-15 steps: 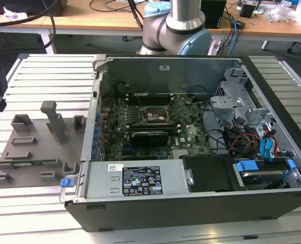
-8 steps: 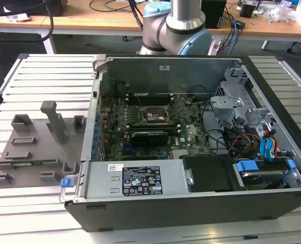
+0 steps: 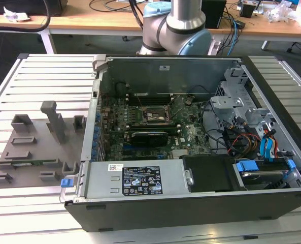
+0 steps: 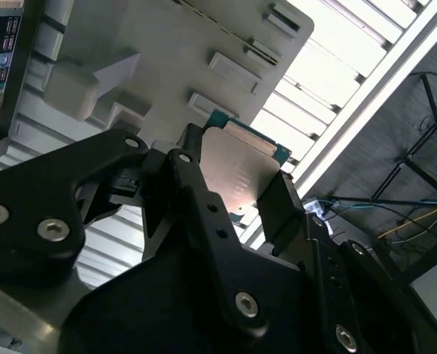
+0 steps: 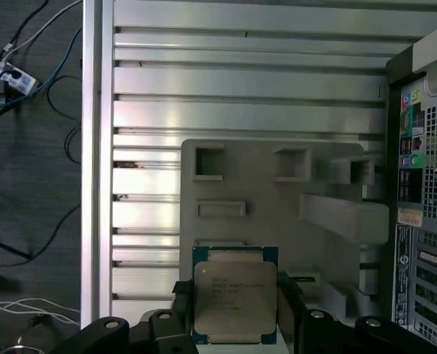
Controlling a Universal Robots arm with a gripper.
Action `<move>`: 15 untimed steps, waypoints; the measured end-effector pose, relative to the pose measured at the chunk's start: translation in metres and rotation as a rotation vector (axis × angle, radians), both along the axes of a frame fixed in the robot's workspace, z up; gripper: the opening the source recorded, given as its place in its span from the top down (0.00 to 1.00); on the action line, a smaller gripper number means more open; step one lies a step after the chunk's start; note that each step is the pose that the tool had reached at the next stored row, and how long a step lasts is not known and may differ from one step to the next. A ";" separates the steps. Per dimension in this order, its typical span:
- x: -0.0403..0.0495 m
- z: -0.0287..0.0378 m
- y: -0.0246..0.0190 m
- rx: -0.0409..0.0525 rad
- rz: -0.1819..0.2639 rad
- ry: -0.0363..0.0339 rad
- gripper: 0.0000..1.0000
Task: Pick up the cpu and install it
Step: 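Pick up the cpu and move it towards the insertion slot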
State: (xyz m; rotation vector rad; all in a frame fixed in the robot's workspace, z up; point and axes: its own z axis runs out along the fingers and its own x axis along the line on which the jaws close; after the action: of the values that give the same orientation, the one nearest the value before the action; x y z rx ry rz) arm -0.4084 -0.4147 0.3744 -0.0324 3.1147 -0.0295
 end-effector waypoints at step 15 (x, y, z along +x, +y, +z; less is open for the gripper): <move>0.0000 0.0434 0.0000 0.0001 0.000 -0.0001 0.45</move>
State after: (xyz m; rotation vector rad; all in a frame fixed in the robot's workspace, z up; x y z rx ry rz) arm -0.4084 -0.4148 0.4179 -0.0325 3.1146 -0.0294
